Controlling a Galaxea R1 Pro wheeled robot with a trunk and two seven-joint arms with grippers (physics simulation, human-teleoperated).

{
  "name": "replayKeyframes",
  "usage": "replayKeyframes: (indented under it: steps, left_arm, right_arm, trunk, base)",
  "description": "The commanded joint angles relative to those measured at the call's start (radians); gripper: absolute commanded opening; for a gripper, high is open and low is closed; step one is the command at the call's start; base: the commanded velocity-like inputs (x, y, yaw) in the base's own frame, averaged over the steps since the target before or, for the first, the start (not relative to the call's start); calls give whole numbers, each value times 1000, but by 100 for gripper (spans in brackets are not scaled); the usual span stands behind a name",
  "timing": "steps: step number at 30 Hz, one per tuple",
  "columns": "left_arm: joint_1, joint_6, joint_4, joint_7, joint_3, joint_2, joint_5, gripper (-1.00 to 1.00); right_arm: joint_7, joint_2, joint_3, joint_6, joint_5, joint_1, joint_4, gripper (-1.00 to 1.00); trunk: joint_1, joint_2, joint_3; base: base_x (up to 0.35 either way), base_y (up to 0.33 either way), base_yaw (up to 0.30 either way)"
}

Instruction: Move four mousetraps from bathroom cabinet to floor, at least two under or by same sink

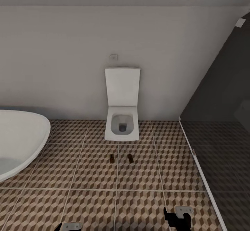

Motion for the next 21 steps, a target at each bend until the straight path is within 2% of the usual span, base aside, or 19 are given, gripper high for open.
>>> replayKeyframes:
  steps: [1, 21]
  left_arm:
    - [-1, -5, 3, 4, -9, -1, 3, 100]
    - [-1, -5, 4, 4, -9, -1, 3, 100]
  right_arm:
    - [-4, 0, 9, -2, -5, 0, 0, 100]
    - [-4, 0, 9, -2, -5, 0, 0, 100]
  trunk:
    - [0, -1, 1]
    - [0, -1, 33]
  base:
    - [0, 0, 0]
    - [0, 0, 0]
